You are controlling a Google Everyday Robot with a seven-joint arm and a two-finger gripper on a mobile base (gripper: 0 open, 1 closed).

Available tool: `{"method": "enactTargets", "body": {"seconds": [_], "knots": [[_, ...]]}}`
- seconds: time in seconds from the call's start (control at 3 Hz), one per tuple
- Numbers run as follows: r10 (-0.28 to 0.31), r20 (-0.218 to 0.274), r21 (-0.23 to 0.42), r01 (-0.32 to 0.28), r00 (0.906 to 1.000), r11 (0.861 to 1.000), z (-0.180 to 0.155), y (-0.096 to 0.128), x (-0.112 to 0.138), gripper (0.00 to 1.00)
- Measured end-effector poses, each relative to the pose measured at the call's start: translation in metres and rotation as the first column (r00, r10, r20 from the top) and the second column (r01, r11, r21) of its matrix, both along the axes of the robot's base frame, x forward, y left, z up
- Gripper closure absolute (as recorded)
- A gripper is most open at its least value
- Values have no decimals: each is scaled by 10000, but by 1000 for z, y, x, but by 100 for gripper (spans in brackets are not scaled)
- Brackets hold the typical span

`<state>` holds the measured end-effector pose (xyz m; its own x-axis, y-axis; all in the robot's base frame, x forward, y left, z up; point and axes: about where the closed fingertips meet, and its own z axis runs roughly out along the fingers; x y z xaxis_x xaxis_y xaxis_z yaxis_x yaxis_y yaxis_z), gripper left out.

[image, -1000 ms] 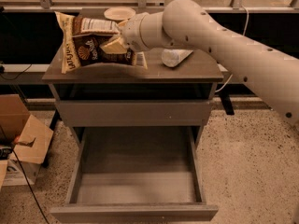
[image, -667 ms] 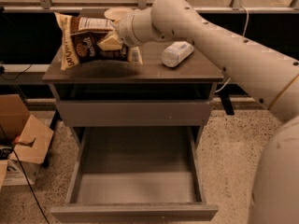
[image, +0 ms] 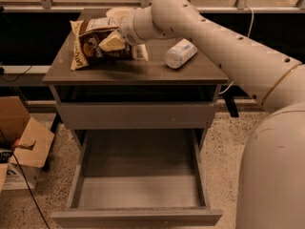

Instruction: Pick brown chip bag from middle drawer and place on counter

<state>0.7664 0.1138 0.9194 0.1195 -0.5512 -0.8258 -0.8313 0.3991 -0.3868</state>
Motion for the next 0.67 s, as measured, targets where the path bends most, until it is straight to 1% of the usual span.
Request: {"method": "enactTargets", "body": {"seconds": [0.33, 0.67], "knots": [[17, -10, -1, -17, 10000, 10000, -1, 1, 0, 0], [17, -10, -1, -17, 10000, 10000, -1, 1, 0, 0]]}}
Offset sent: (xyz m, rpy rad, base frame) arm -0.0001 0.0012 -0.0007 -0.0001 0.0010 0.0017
